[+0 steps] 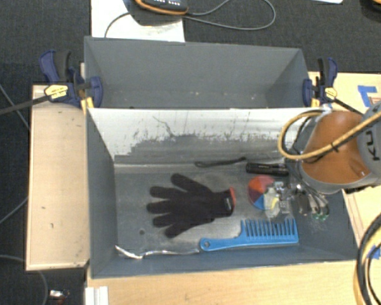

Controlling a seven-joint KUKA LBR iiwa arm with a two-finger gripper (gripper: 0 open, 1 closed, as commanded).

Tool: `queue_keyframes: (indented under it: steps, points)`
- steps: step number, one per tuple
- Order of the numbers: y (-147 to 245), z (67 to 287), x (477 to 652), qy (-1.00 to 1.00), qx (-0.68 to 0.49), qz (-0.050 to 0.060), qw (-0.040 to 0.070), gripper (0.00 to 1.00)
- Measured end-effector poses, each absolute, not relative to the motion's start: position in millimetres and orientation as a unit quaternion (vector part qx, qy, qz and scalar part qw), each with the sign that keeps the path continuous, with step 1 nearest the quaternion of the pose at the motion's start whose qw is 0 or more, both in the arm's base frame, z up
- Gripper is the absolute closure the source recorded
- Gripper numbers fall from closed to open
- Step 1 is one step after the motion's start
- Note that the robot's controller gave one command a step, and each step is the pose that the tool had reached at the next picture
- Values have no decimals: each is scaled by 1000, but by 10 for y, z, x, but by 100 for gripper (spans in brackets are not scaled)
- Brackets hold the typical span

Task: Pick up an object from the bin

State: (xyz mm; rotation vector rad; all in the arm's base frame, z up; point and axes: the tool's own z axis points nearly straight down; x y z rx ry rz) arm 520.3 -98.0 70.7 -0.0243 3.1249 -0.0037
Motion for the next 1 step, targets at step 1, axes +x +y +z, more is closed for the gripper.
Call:
queue_keyframes:
  steps: [1]
  points:
    - [-979,760,5205,1000,-8,-1,9,100]
